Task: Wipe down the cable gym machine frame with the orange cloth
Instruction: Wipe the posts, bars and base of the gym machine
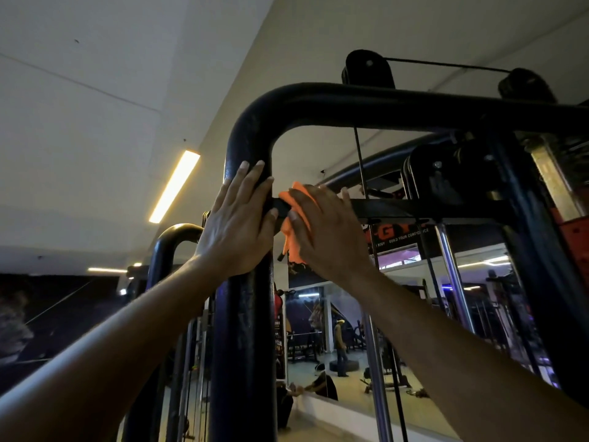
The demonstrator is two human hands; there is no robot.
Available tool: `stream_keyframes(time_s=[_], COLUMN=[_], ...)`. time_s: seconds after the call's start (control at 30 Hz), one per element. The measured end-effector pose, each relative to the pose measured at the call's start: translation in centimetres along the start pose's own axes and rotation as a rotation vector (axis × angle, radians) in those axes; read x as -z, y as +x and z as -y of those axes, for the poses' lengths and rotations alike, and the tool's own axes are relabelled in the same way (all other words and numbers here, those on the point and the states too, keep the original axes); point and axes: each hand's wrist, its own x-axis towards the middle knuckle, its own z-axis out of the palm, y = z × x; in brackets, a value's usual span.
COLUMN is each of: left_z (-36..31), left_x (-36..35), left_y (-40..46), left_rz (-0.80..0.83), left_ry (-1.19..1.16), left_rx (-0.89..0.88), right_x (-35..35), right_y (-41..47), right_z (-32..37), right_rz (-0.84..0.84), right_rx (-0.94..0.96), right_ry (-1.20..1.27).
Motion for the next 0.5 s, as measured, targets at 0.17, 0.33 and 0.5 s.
stream_keyframes(time_s=[0.17,0.33,0.5], left_z=[0.1,0.3,0.3], left_x=[0.1,-0.2,-0.6], left_y=[-0.2,-0.1,-0.1], left_rz=[0.027,0.026,0.057], left_ry=[0.020,0.051,0.100], left_rx=[-0.024,-0.028,-0.036], right_x=[1.3,-0.5,0.9], right_y=[-1.2,-0.6,-2.2], right_z=[-3.8,0.3,-3.5], right_rz=[-0.064,-0.050,-0.009], right_rx=[-0.175,-0.143,0.028], right_ry=[-0.025,0.087,-0.050])
